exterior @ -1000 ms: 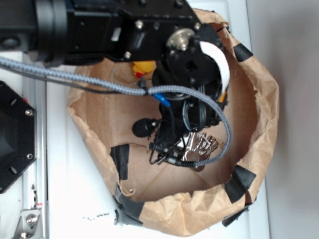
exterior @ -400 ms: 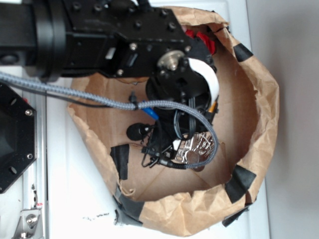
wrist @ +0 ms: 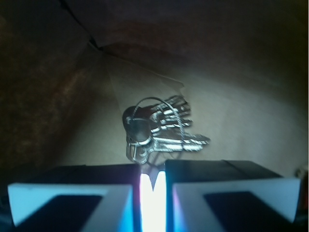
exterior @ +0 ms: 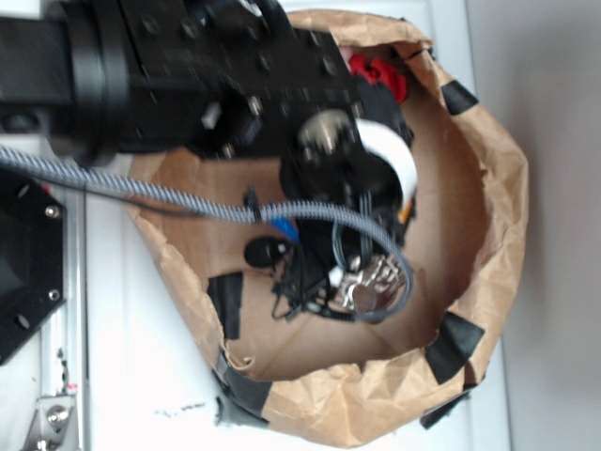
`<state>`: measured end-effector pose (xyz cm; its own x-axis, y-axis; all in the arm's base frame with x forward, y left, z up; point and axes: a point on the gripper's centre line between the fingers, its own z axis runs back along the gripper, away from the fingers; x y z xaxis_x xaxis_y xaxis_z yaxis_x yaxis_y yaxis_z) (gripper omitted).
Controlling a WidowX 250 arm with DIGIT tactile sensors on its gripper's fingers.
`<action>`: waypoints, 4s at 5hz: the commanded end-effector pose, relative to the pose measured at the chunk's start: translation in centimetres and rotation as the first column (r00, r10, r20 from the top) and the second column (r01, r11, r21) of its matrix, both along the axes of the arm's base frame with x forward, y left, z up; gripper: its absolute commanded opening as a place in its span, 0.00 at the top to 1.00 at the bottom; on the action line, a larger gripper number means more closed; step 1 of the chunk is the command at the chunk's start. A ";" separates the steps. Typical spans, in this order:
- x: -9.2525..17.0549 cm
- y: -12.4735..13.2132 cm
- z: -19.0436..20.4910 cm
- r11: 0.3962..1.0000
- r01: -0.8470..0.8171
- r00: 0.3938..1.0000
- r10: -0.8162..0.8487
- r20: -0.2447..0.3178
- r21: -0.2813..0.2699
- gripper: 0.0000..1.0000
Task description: Grab the silver keys.
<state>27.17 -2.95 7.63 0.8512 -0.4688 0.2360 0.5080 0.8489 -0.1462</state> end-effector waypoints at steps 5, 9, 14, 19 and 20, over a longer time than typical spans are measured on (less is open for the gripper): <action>1.7 2.0 -0.7 0.990 0.142 0.989 -0.142 -0.049 0.008 0.00; 1.8 0.6 -2.2 0.988 0.146 0.989 -0.145 -0.042 0.040 0.00; 1.2 -1.7 -2.7 0.981 0.191 0.976 -0.193 -0.097 -0.023 0.00; 1.0 -0.6 -1.9 0.989 0.144 0.987 -0.146 -0.069 -0.020 1.00; 0.6 0.3 -0.6 0.992 0.123 0.991 -0.124 -0.059 -0.023 1.00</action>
